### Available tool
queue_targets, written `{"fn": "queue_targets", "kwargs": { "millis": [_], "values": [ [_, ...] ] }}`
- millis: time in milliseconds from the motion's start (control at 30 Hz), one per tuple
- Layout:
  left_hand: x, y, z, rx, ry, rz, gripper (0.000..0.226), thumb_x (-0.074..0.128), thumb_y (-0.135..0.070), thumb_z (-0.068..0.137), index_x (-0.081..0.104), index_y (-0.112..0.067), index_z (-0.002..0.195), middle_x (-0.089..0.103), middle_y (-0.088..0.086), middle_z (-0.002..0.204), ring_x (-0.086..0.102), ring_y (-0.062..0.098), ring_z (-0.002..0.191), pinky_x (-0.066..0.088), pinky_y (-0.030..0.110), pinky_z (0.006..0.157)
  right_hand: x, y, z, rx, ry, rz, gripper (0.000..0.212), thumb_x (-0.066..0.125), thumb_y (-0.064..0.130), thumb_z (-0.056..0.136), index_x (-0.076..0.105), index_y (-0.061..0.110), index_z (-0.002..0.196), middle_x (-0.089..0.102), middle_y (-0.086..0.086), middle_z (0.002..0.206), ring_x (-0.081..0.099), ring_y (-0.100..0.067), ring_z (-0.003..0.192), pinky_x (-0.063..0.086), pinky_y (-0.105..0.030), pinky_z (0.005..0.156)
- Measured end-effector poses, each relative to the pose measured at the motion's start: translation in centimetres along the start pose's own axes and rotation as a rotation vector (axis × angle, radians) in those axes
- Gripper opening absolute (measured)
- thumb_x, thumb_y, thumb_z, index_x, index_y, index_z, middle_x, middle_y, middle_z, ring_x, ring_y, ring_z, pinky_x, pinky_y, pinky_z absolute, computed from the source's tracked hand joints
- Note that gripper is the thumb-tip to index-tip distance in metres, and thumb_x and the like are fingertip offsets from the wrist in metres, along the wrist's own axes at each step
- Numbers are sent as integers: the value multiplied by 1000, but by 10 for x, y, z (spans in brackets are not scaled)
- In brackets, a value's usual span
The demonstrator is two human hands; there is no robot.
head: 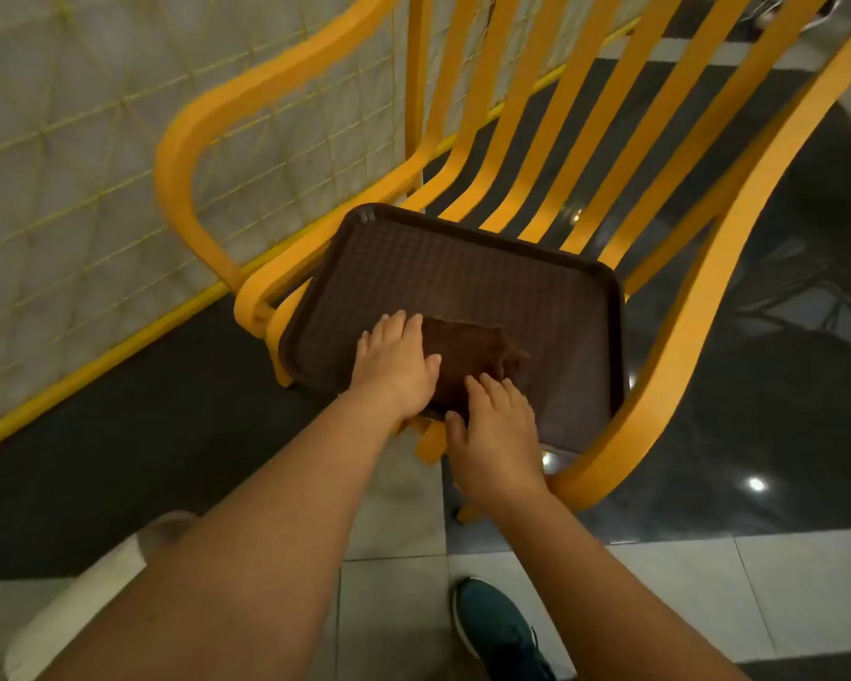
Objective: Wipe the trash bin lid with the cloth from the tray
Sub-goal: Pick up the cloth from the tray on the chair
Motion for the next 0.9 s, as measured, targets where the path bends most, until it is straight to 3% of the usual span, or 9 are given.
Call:
{"fn": "queue_targets", "kwargs": {
  "millis": [133,200,333,400,500,600,700,800,900],
  "values": [
    [26,7,12,-68,18,33,70,30,-48,97,4,-13,151,-5,7,159,-9,22,145,-3,42,118,13,-10,3,19,17,-149,56,25,37,101,20,12,151,16,-4,159,3,-24,147,-4,-39,118],
    [32,2,15,-36,-39,9,67,32,-46,97,10,-12,150,-3,7,159,-10,22,145,-3,42,118,19,-10,4,-12,-7,-153,58,17,38,99,21,11,150,17,-4,159,2,-24,148,-9,-37,116],
    [21,-13,8,35,-166,-225,32,49,-28,95,47,-19,125,36,7,148,18,22,143,11,39,118,16,-13,8,-7,-68,-80,59,14,35,95,29,14,148,25,-3,157,5,-21,147,-15,-29,111],
    [12,-15,1,11,-174,-374,13,51,-23,93,48,-27,106,58,4,119,46,23,121,35,41,107,13,-14,9,6,-102,24,49,29,29,100,32,15,147,32,-3,153,10,-22,146,-8,-32,116],
    [-3,-9,-9,-61,-196,-592,19,52,-19,93,44,-34,101,62,-2,102,60,18,94,53,40,81,2,-9,13,-10,-216,257,57,51,23,91,33,17,145,44,-4,143,27,-26,139,17,-45,118],
    [-21,0,-22,-152,-192,-873,45,57,-14,90,38,-34,126,64,-3,109,60,15,103,52,37,91,-1,12,13,-105,-199,394,81,64,29,84,19,19,150,33,-1,151,19,-23,143,22,-46,117],
    [-34,20,-39,-244,-195,-1015,63,64,-16,87,31,-29,139,61,-11,96,57,13,106,46,36,98,7,41,11,-197,-132,433,93,68,33,82,8,24,152,22,4,157,7,-17,147,18,-45,118],
    [-43,52,-68,-296,-239,-1101,63,69,-18,83,37,-26,136,66,-7,96,62,17,104,49,40,96,17,71,-1,-290,-130,455,89,69,27,83,12,26,151,34,3,150,22,-18,143,29,-48,113],
    [-48,86,-109,-353,-292,-1107,61,71,-19,81,42,-25,134,68,-1,101,65,15,95,54,30,81,33,95,-26,-358,-111,415,79,66,21,87,18,25,150,45,2,139,34,-14,132,34,-43,111]
  ]
}}
Point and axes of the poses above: each hand's wrist, its own z-axis towards the middle knuckle, its own x-axis out of the palm, y = z × x, the point moved 7 cm from there along z, towards the middle knuckle
